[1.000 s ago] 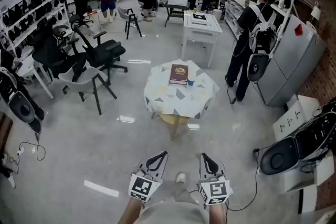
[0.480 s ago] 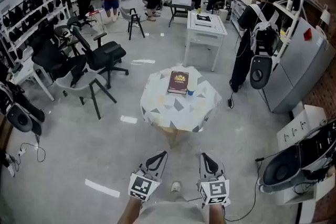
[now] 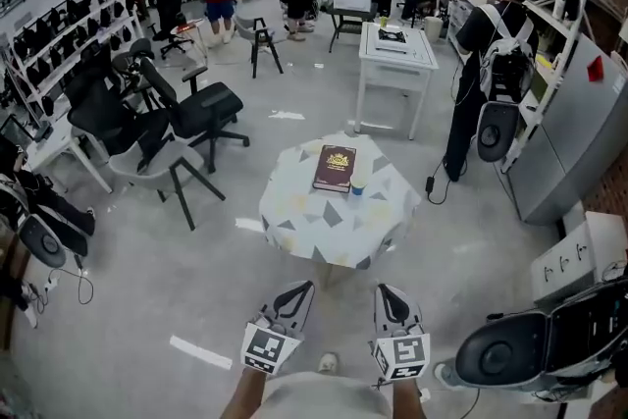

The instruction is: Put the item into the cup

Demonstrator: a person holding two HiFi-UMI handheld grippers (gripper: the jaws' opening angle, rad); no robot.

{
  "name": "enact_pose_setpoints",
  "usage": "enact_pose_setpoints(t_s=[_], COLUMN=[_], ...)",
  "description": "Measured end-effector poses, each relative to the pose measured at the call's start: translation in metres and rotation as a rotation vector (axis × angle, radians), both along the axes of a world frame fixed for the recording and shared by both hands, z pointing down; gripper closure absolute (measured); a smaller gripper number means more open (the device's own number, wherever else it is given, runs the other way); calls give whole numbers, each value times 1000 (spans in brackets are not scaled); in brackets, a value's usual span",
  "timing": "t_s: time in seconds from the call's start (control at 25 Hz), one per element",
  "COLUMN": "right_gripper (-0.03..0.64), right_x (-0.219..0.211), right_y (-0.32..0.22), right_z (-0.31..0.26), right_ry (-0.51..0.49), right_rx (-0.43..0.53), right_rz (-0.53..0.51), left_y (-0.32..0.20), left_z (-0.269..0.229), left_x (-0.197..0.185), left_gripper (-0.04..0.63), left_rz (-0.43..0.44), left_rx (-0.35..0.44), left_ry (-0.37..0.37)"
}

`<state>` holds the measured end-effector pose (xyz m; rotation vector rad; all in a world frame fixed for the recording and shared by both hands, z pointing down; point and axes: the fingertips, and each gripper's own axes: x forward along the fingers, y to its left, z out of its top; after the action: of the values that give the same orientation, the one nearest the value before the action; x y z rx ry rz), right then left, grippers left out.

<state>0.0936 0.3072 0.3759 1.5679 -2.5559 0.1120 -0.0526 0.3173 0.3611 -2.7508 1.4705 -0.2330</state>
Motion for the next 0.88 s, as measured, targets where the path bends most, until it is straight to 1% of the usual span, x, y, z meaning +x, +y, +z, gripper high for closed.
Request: enact_pose_setpoints(t_s=[0.24, 0.48, 0.88], right_gripper=[612, 612, 612], right_x=[8, 15, 10], right_y=[-26, -48, -88], right_z=[-1, 0, -3], right_ry=[-21, -28, -12], right_rx=[6, 5, 10], right_rz=[-17, -17, 8], left_y=[-23, -47, -93], left_z=[1, -4, -1], left_x=[5, 13, 10], left_gripper=[583, 583, 583], left_rz=[-26, -27, 0], left_rx=[-9, 9, 15], left_ry=[-12, -31, -8])
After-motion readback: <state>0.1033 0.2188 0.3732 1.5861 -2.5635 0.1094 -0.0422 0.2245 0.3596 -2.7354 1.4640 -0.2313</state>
